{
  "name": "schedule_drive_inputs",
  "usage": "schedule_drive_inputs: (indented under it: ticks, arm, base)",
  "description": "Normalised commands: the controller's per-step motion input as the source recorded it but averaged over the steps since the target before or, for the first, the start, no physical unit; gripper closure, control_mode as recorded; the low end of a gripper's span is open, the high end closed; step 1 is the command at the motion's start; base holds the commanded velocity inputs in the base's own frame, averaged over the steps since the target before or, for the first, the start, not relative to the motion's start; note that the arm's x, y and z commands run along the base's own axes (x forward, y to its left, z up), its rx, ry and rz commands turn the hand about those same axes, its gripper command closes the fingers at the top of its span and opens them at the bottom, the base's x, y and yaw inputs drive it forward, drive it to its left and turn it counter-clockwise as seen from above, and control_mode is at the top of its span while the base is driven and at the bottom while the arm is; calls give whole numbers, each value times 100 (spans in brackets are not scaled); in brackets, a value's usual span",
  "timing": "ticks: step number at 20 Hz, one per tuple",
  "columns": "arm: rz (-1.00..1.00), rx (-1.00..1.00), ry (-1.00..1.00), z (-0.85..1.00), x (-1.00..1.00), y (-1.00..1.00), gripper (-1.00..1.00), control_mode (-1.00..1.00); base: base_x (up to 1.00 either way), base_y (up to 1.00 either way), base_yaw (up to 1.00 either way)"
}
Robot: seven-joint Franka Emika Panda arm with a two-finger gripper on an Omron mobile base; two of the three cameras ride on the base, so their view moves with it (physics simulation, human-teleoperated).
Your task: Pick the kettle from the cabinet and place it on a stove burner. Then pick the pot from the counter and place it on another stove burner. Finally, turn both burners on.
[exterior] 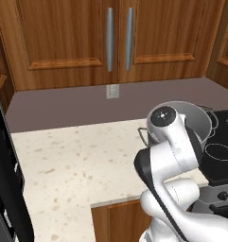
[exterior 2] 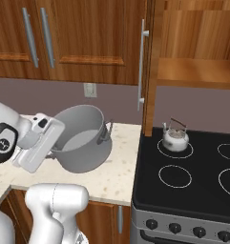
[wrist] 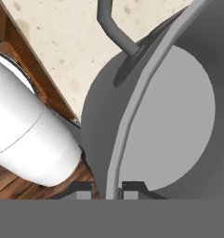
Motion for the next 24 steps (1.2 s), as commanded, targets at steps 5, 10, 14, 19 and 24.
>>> schedule_drive_inputs:
  ticks: [5,10,14,19,24]
  arm:
    - [0,-3,-12,0,-23,6,100,100]
    - [0,0,0,0,0,0,100,100]
    - [0,0,0,0,0,0,100,100]
    - [0,0,0,0,0,0,100,100]
    - [0,0,0,0,0,0,100,100]
  base:
    - [-13,0,-1]
    - [-74,0,-6]
    - [-67,0,-7]
    - [-46,-14,-4]
    - [-25,-31,-2]
